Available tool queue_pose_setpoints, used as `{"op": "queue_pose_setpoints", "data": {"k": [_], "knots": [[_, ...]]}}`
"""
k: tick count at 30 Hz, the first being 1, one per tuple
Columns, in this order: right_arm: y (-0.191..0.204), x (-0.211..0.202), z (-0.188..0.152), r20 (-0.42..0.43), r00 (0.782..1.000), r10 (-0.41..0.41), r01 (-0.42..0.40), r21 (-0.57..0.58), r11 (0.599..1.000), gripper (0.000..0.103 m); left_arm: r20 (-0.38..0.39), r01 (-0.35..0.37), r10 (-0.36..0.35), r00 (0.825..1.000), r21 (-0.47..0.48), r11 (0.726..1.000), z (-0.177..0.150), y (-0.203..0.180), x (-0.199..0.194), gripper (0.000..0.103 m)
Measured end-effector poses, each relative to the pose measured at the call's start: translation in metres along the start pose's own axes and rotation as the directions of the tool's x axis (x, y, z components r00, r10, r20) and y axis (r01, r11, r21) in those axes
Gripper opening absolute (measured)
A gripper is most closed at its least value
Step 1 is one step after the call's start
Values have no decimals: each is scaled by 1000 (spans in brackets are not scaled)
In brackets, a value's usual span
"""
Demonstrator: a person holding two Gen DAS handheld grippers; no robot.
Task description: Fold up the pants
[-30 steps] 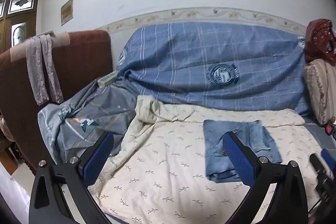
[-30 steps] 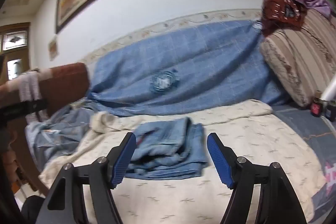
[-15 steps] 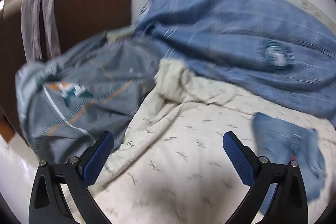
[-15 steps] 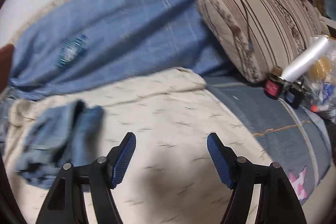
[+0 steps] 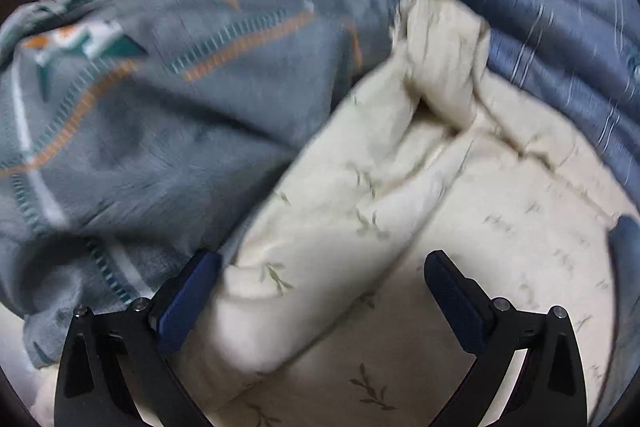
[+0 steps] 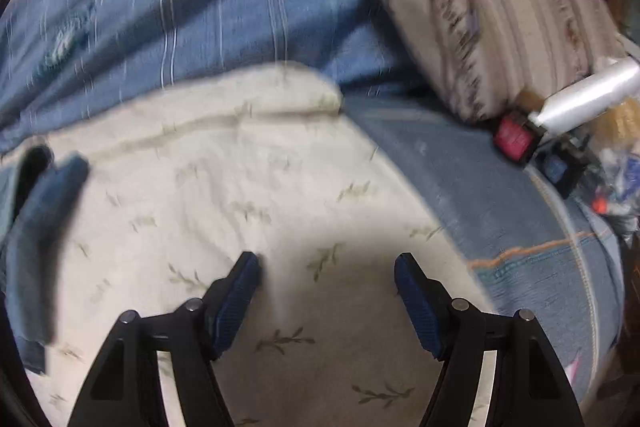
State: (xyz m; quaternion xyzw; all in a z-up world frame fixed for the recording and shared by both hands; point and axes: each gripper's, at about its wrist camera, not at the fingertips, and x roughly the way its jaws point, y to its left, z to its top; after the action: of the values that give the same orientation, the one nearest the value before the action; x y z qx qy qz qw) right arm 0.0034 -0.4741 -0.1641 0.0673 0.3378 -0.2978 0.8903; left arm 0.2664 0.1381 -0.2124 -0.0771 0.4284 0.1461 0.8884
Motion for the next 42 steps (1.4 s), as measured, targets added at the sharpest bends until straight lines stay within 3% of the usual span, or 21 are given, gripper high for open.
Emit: {"op": "queue_pose_setpoints", "data": {"k": [3, 9, 42], "knots": [[-1, 2, -2, -5, 1000, 3, -3, 15, 1000, 78, -6, -33, 34, 999, 58, 998, -4, -9, 0, 103], [-11, 11, 0, -44, 999, -29, 33, 108, 994, 102, -1, -14, 14, 1000, 68, 998, -11, -3, -10, 103], [-9, 10, -2, -34, 999, -27, 31, 131, 991, 102, 16, 3, -4, 1000, 61, 998, -11, -8, -12, 103]]}}
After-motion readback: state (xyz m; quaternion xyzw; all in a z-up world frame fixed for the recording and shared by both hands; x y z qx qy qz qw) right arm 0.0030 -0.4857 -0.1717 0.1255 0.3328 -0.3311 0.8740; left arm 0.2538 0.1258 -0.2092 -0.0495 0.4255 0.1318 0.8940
